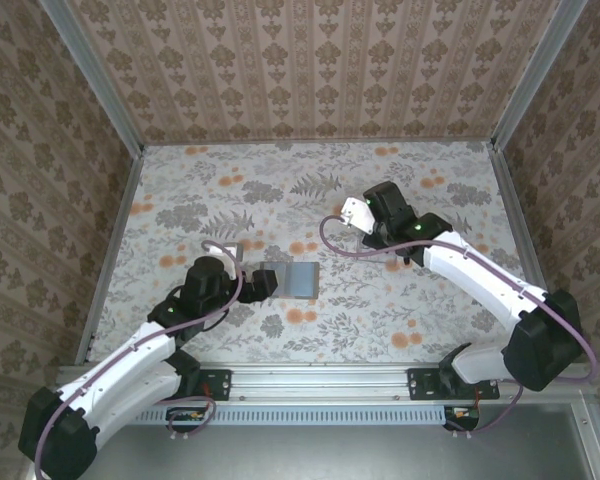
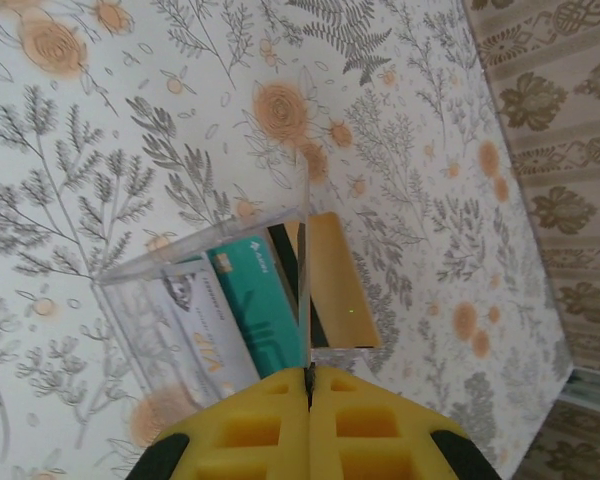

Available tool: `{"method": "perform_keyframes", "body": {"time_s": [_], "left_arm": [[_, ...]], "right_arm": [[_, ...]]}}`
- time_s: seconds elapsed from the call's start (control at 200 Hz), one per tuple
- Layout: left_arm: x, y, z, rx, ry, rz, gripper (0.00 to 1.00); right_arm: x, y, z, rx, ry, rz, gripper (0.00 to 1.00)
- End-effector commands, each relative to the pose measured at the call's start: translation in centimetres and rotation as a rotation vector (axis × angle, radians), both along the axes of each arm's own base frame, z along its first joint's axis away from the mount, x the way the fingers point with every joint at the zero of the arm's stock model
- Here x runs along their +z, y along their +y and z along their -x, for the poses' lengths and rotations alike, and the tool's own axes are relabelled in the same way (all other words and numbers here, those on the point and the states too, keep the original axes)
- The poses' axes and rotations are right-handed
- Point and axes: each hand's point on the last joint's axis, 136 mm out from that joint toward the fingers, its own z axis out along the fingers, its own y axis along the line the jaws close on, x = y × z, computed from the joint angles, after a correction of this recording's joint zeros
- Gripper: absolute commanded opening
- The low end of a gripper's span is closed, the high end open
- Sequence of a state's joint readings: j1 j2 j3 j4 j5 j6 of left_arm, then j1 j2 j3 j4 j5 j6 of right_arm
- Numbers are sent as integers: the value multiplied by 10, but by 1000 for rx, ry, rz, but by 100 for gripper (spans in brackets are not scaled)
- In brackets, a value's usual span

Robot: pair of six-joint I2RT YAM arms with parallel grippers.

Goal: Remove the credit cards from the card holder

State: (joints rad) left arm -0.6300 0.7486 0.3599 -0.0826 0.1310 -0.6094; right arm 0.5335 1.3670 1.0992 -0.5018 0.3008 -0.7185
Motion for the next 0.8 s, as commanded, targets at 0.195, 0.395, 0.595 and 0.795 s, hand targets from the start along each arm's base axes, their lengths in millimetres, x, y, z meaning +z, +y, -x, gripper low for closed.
{"method": "perform_keyframes", "body": {"time_s": [0.195,0.395,0.595,0.795], "left_arm": [[-7,5,2,20,17,-16,100],[-8,6,2,25,20,-20,100],[-8,6,2,28,20,-23,100],[-9,6,2,28,20,-23,100]], "right_arm": [[-19,-3,-25,80,38,125,0],[-40,-18,-33,58,86,161,0],[-48,-24,-38,52,94,187,0],[-55,-33,-42,35,104,204,0]]}}
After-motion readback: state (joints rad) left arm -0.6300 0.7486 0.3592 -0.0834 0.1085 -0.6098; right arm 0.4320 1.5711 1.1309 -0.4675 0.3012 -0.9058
